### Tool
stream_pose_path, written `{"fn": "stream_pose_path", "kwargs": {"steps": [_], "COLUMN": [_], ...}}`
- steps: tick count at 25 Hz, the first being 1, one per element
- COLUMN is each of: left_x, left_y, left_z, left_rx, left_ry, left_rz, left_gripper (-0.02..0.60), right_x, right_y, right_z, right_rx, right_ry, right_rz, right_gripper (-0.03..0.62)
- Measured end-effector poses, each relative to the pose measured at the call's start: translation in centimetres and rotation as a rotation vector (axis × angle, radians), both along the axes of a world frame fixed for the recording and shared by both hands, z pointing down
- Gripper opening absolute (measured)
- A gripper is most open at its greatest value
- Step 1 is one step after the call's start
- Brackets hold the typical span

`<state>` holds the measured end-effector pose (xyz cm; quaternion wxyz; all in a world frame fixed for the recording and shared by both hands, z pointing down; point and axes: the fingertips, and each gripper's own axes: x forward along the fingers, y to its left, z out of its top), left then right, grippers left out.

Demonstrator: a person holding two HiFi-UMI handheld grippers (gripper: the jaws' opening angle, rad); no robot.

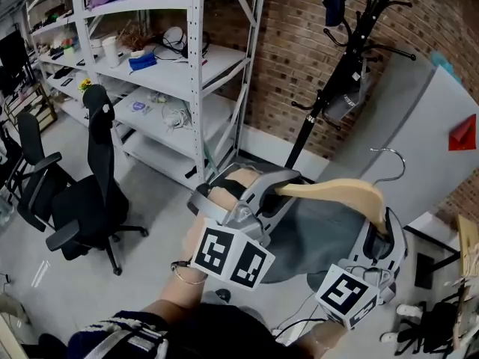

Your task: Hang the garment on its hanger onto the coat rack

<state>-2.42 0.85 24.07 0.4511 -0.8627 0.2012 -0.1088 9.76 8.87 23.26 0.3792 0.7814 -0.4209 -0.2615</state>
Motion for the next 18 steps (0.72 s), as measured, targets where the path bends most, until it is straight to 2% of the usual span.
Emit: {"fn": "stream_pose_path", "kwargs": {"steps": [10, 18], "left_x": [4.1, 9.7], "left_y": [-7.0, -13.9], "left_z": [1.2, 1.5], "left_rx": [-0.016, -0.022], "left_ry": [-0.006, -0.020], "left_rz": [-0.003, -0.033], "left_gripper": [0.052, 0.052], "right_x": [4.1, 9.9], "right_y": [-7.0, -14.3], "right_z": [1.3, 1.4], "right_rx": [-0.027, -0.017], "right_ry": [-0.022, -0.031], "right_rz": [0.011, -0.029], "right_gripper": [0.094, 0.094]}}
